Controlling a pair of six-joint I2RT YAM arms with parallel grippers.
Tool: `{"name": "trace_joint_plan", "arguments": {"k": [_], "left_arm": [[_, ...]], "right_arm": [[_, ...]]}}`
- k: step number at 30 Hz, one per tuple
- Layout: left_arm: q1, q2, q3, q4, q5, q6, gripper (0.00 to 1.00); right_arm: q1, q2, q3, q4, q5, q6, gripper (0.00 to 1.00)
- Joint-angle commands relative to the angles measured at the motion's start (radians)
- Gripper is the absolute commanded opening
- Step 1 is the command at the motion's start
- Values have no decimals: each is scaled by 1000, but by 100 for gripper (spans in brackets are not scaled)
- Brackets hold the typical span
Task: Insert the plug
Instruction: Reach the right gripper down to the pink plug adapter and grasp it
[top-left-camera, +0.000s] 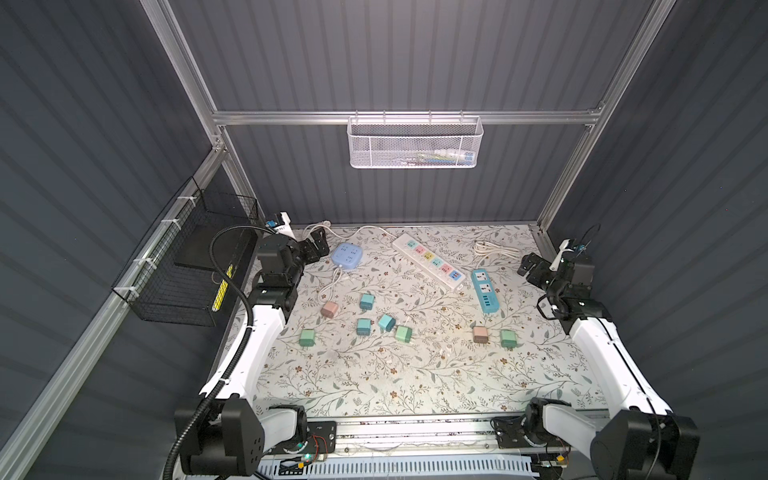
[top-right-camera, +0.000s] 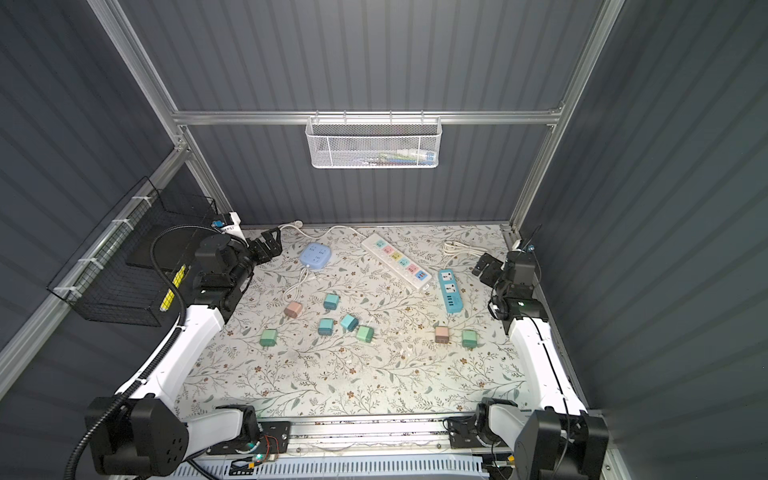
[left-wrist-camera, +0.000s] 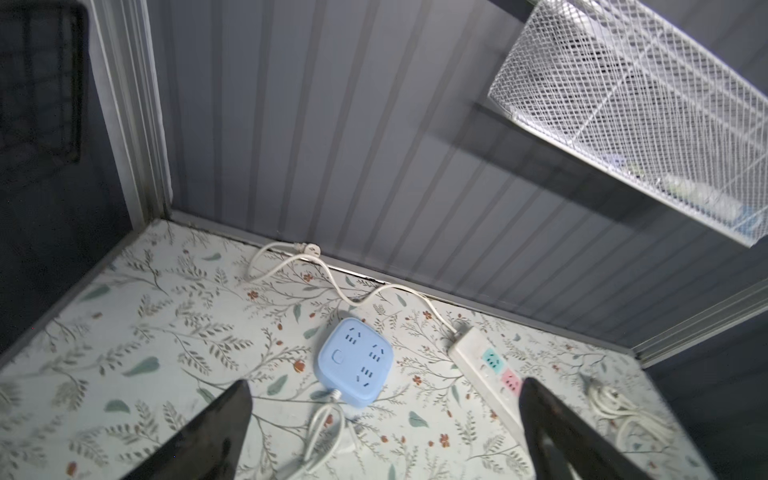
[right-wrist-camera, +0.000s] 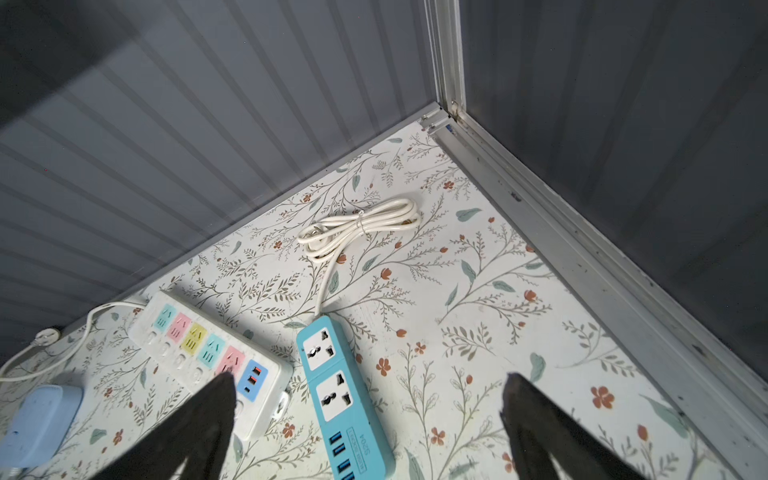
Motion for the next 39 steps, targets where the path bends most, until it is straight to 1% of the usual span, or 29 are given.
{"name": "trace_joint_plan", "arguments": {"k": [1,2,4,6,7,9,12,13,15,17,20,22,25,27,29,32,34,39], "left_arm": [[5,-6,40,-103,15,-174,100],[6,-9,30,-70,26,-174,100],[6,-9,10,-3,63,-183,100],[6,15,21,16,78,-215,100],[6,32,42,7,88,-226,100],[6,80,96,-1,158,-212,100],[4,168,202,-38,309,-174,100],[1,197,227,-43,367,-179,99],[-24,232,244,-25,421,-185,97],[-83,254,248,-31,445,-155,97],[-190,284,282,-129,448,-43,97],[-228,289,271,-129,454,-29,97],[-244,293,222,-67,483,-69,97],[-247,311,212,-58,509,-89,97],[-249,331,219,-69,538,-93,96],[-254,340,212,-53,551,-111,96],[-255,342,213,-53,560,-112,96],[-256,341,214,-62,551,-99,96]], "right_arm": [[-2,13,55,-63,-84,23,98],[-2,14,81,-94,-104,19,97],[3,74,126,-144,-162,1,92],[20,107,143,-162,-177,-15,87],[32,128,150,-167,-182,-24,86],[70,198,179,-182,-203,-46,83],[136,316,257,-231,-185,-96,83],[149,362,289,-262,-184,-107,82],[154,428,338,-297,-185,-113,80],[154,477,360,-306,-161,-116,80],[152,553,397,-370,-139,-135,79],[152,601,400,-385,-136,-135,78],[153,661,396,-392,-166,-131,78],[160,698,396,-393,-189,-134,77],[175,731,408,-412,-170,-141,77],[197,774,423,-424,-146,-145,77],[211,808,441,-441,-130,-144,75],[259,832,447,-486,-39,-133,64]]}}
